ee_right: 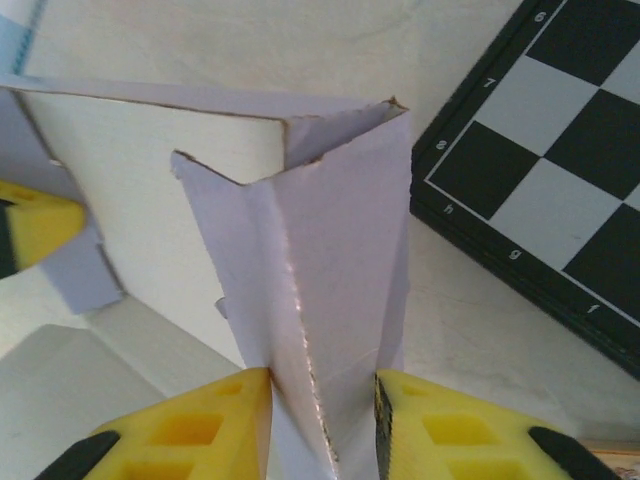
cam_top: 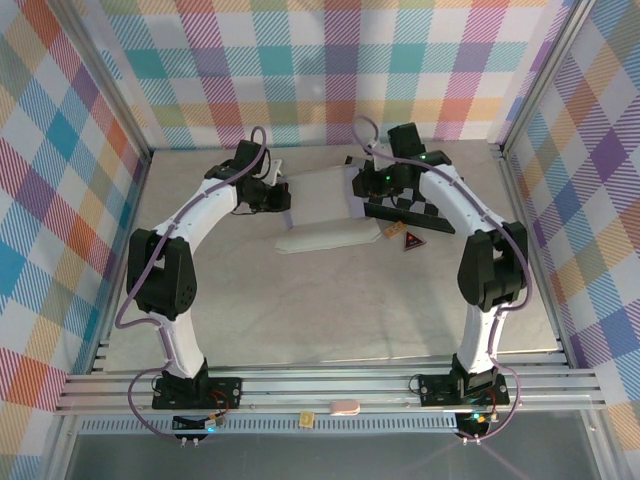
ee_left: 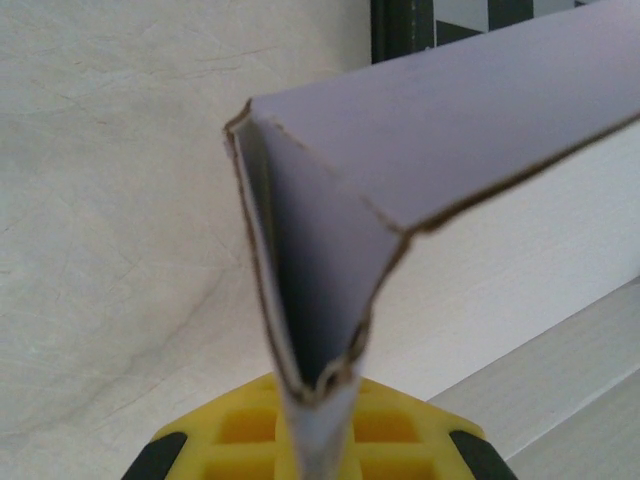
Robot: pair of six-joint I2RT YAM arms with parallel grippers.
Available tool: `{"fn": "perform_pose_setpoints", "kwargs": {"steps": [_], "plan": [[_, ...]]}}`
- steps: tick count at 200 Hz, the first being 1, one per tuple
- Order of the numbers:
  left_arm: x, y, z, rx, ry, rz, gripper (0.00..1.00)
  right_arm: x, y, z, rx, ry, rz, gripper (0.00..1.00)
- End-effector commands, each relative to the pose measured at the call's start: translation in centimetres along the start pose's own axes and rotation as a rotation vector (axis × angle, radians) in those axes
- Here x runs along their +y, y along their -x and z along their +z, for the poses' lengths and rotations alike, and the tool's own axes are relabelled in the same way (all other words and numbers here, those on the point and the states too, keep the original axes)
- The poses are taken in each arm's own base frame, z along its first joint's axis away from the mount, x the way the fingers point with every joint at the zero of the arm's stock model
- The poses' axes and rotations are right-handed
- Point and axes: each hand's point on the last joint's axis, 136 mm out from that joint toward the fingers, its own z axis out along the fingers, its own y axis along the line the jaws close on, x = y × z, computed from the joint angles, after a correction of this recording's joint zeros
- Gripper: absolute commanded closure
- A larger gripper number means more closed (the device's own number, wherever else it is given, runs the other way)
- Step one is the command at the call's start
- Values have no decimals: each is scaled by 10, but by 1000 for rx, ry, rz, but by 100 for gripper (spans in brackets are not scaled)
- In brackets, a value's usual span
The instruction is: Fold the paper box
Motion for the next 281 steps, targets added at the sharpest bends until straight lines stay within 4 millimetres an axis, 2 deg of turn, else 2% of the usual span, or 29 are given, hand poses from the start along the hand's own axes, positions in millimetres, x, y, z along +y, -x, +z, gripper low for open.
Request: {"fn": "perform_pose_setpoints", "kwargs": {"steps": [1, 41, 71, 95, 128, 170, 256, 281], "plan": [[-23, 13, -22, -47, -64, 60, 100, 0, -5, 16, 39, -94, -56, 74], [-26, 10, -19, -41, -53, 73, 100, -4, -3, 24, 33, -251, -75, 100], [-26, 9, -20, -42, -40, 77, 100, -13, -4, 18, 3, -371, -66, 100], [-28, 8, -22, -49, -36, 83, 100, -15, -4, 17, -7, -382, -64, 100], [-28, 6, -23, -50, -30, 87, 100, -11, -6, 25, 13, -308, -48, 87], [-28, 6, -24, -52, -27, 93, 100, -12, -6, 33, 32, -264, -40, 84], [-28, 5, -22, -45, -30, 97, 100, -21, -5, 44, 49, -283, -28, 75], [-28, 6, -22, -45, -28, 99, 100, -24, -5, 49, 55, -281, -16, 68]]}}
